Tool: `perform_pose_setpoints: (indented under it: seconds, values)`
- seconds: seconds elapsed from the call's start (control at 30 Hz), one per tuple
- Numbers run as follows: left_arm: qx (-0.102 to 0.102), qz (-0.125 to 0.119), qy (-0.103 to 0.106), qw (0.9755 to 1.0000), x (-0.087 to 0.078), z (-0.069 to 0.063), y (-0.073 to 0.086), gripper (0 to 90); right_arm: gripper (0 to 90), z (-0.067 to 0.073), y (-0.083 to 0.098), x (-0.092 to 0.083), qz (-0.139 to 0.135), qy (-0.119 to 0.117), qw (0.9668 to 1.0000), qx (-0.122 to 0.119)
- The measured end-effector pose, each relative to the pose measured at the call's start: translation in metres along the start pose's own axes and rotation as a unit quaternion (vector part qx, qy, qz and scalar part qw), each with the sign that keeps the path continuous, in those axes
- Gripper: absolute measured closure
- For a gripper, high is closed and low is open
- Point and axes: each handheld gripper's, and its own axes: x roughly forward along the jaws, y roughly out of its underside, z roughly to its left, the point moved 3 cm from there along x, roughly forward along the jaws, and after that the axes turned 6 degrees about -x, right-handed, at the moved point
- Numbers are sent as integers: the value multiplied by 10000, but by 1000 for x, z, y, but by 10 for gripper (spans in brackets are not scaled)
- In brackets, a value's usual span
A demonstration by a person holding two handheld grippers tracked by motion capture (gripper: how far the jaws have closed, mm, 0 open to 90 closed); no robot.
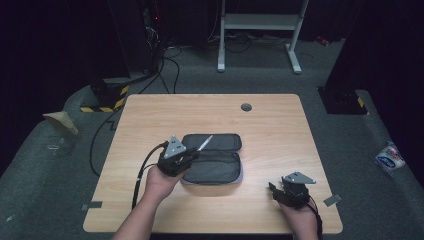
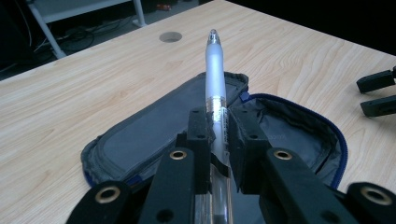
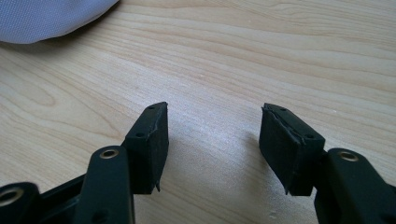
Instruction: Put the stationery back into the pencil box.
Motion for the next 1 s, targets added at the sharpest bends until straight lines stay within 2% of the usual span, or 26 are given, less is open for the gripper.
perform_pose_setpoints:
  seconds: [0.13,0.33,0.5,0.67,0.83,1.0]
  values:
    - [10,30,47,10000,6,-3,-2,791,420,-1,0,0,-8,-27,10000,-6]
    - [82,22,115,9999,11,-6,-5,791,420,-2,1,0,-17,-98,9999,129]
    - [94,67,144,9998,16,-7,-5,791,420,-2,0,1,-14,-102,9999,81]
    - [146,114,183,9997,20,-9,-5,791,420,-3,1,1,-25,-152,9998,148]
    - [99,245,367,9990,28,-11,-3,791,419,-3,1,1,-23,-146,9998,150]
    - [156,386,429,9982,36,-13,0,791,420,-3,1,0,-31,-165,9997,180]
